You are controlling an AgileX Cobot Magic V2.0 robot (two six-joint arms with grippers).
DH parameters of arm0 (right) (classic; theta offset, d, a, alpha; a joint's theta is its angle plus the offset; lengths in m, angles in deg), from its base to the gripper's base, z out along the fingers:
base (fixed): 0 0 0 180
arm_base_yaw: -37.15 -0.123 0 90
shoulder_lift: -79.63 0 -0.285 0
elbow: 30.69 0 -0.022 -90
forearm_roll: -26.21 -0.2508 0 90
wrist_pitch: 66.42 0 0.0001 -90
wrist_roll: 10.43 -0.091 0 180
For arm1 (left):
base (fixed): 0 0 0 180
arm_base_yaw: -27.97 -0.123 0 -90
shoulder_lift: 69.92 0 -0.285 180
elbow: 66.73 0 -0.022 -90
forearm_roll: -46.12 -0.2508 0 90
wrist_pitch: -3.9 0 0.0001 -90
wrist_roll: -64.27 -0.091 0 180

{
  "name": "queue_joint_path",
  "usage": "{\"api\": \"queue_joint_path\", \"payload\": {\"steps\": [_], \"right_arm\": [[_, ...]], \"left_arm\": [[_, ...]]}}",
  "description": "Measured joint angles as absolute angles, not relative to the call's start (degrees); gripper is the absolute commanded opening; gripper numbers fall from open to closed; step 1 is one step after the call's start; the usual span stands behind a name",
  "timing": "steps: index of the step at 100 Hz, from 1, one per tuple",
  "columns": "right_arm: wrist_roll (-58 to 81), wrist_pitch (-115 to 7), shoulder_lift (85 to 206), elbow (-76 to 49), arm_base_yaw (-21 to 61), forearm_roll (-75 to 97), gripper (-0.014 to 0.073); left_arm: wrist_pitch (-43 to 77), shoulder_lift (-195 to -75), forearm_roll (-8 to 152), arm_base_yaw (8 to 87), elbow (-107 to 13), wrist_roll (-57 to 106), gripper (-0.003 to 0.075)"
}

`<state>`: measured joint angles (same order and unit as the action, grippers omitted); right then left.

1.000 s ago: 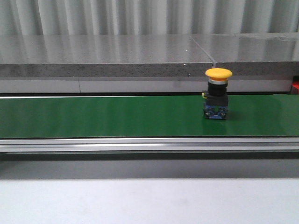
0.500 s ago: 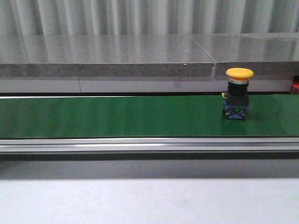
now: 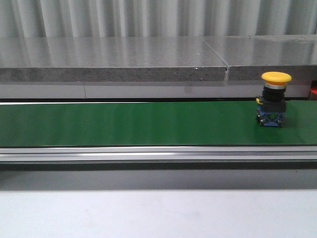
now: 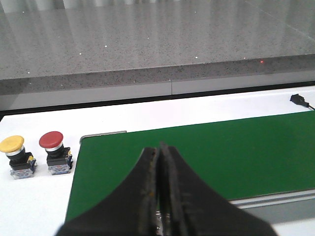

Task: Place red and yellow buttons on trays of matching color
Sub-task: 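Move the right gripper back over the belt's end toward the yellow button, then close the right gripper on the yellow button and lift it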

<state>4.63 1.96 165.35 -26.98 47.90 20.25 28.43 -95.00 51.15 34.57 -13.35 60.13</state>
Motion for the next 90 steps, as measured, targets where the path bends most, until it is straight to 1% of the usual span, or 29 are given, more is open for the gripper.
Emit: {"api": "queue_joint_path", "payload": {"steps": [32,68,90], "right_arm": [[14.54,-4.02,164.16,-16.09,47.90,10.99,0.0541],[18.41,-7.65,167.15,-15.34,47.62,7.24,0.0541],[19.68,-11.24,170.90,-15.34,43.07,7.11,0.0541]], "left_arm": [[28.43,-95.00,51.15,34.57,-13.35,60.13,-0.0020],[28.43,-95.00,51.15,34.57,-13.35,60.13,-0.0020],[28.43,-95.00,51.15,34.57,-13.35,60.13,-0.0020]]}}
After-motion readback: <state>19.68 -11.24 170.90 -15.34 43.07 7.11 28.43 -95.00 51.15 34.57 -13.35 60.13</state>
